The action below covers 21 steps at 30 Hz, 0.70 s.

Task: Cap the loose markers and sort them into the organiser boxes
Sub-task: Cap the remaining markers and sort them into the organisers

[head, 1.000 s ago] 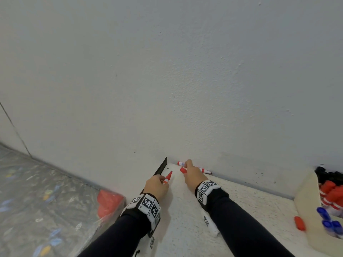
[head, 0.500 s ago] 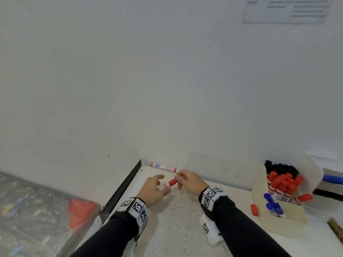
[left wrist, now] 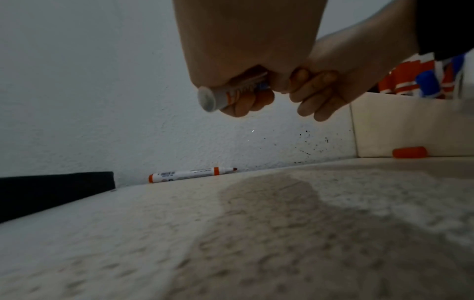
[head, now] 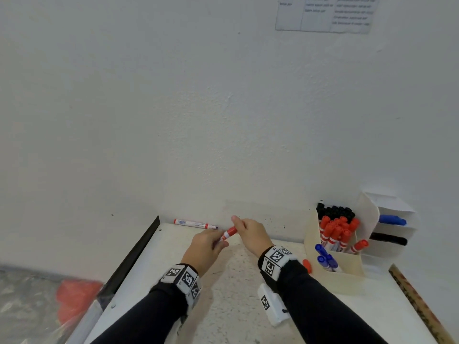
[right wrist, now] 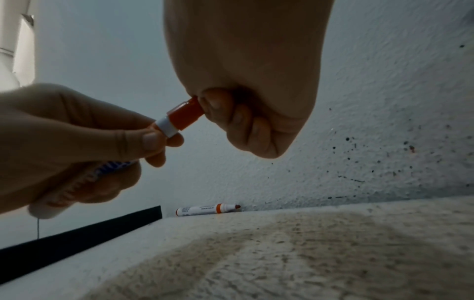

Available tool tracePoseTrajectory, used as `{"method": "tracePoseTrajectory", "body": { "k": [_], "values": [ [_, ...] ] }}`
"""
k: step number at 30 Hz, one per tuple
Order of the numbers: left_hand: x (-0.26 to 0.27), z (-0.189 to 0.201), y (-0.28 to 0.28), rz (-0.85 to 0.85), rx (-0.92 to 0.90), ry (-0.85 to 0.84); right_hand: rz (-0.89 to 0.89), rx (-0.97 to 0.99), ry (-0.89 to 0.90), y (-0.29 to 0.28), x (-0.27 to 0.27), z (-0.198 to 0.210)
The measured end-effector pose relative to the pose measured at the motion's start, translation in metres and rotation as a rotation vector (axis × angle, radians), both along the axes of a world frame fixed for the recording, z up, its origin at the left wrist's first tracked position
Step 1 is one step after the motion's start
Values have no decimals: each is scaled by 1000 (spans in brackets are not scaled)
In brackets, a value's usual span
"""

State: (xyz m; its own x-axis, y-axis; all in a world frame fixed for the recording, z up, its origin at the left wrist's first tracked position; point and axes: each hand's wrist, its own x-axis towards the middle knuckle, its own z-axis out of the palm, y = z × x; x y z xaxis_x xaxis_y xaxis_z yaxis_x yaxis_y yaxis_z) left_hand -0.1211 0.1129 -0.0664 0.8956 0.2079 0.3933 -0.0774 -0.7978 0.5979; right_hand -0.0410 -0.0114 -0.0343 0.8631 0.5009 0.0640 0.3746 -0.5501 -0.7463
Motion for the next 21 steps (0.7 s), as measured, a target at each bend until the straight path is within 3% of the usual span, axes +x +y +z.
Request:
{"method": "tracePoseTrajectory", "body": {
  "k": [4, 7, 9, 15, 21],
  "values": [
    [22, 7, 1, -72, 39, 284, -86, 174, -18, -16, 7, 0],
    [40, 2, 6, 124, 201, 608, -119, 224, -160, -31, 7, 12],
    [48, -5, 14, 229, 260, 711, -125, 265, -267, -41, 5, 21],
    [66, -27, 32, 266, 476, 694, -150, 315, -454, -79, 2, 36],
    [72, -25, 24, 320, 539, 643, -187, 284, -571, -119, -2, 53]
  ]
}}
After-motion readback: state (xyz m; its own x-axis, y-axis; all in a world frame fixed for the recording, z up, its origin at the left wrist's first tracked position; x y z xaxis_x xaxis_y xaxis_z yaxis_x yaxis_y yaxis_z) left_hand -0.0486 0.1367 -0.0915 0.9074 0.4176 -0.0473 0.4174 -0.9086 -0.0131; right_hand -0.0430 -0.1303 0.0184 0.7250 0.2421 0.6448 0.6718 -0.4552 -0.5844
